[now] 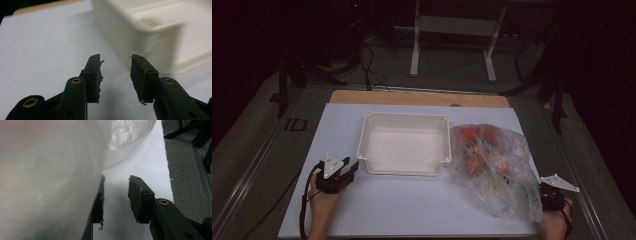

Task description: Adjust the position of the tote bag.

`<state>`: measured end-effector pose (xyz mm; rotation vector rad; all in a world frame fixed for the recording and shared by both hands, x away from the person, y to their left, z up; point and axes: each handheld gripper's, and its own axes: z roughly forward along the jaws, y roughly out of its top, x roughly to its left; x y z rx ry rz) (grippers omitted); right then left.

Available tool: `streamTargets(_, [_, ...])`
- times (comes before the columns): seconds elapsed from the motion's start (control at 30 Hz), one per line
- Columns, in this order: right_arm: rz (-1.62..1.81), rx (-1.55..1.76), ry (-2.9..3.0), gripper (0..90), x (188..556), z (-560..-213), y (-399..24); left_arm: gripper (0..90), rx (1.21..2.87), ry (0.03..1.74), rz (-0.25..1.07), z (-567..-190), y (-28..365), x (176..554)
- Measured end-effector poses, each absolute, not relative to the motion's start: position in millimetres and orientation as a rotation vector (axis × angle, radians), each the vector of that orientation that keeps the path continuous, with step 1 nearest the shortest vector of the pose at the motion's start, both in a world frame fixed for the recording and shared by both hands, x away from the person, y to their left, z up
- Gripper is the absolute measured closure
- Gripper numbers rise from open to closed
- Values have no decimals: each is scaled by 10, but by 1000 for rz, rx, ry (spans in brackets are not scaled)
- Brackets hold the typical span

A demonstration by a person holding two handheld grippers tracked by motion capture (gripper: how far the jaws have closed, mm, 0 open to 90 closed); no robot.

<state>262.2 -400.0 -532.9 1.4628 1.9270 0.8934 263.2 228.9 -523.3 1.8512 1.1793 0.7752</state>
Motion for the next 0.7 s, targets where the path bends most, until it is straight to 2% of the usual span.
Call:
streamTargets(0.37, [927,1431,1959,652,2583,-5263,-4027,593,1828,1058,717,-4966,2092,2386])
streamTargets(0.7, [982,1378,1988,643,2525,-5222,-3958,568,1907,845,625,-4779,1562,2365])
